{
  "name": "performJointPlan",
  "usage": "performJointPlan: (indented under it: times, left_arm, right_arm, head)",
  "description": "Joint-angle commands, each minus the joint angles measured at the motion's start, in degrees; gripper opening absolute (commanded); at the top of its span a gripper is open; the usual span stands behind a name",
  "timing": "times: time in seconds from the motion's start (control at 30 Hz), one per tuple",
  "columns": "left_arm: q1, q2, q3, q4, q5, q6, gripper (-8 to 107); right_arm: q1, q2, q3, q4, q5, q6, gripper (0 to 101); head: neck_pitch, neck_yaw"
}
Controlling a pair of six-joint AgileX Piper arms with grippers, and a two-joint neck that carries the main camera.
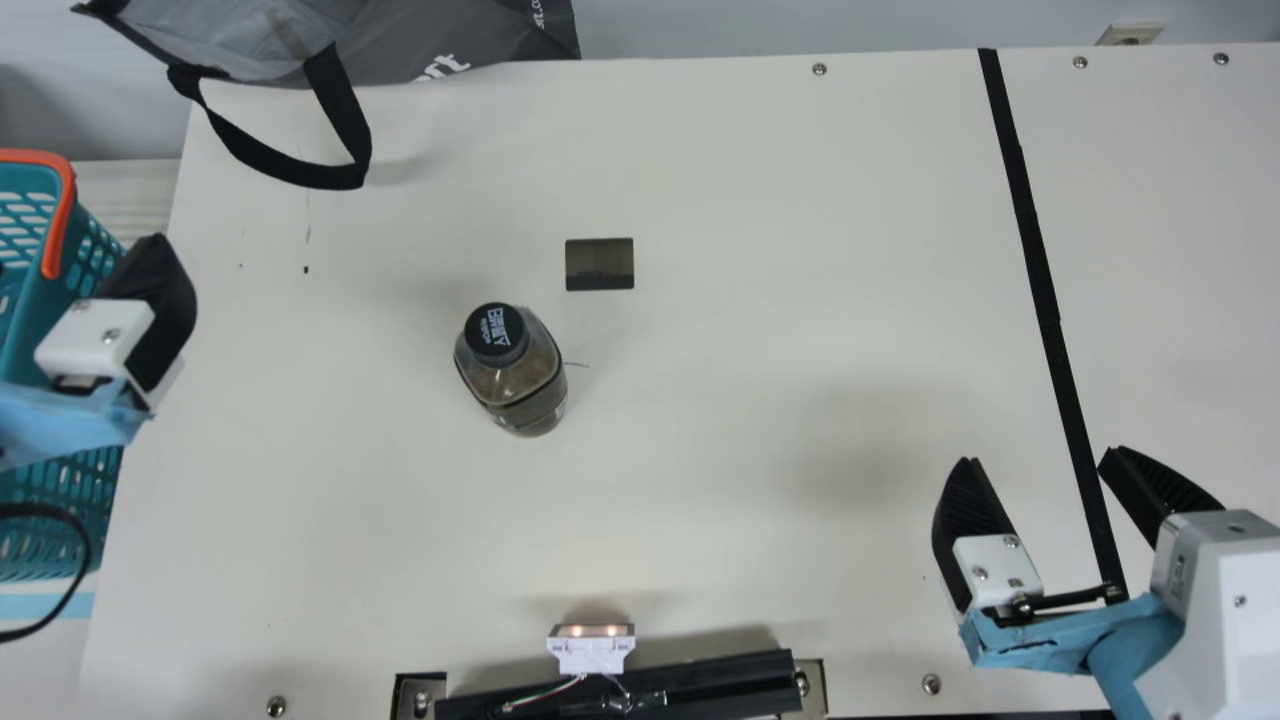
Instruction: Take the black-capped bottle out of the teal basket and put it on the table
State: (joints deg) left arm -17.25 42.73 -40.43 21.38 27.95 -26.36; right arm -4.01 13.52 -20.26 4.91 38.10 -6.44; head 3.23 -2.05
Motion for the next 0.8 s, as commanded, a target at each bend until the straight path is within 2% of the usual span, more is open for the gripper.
performJointPlan:
  times: [0.0, 0.33, 0.77]
  left_arm:
    - [1.01, -0.68, 0.81, -0.77, -0.07, 0.92, 107]
    - [4.14, -4.26, 3.93, -3.81, 0.37, 4.31, 107]
    - [6.07, -8.61, 5.16, -6.31, 2.18, 6.97, 107]
  right_arm:
    - [0.0, 0.0, 0.0, 0.0, 0.0, 0.0, 91]
    - [0.0, 0.0, 0.0, 0.0, 0.0, 0.0, 91]
    - [0.0, 0.0, 0.0, 0.0, 0.0, 0.0, 91]
  head:
    - [-0.51, 0.47]
    - [-0.51, 0.47]
    - [-0.51, 0.47]
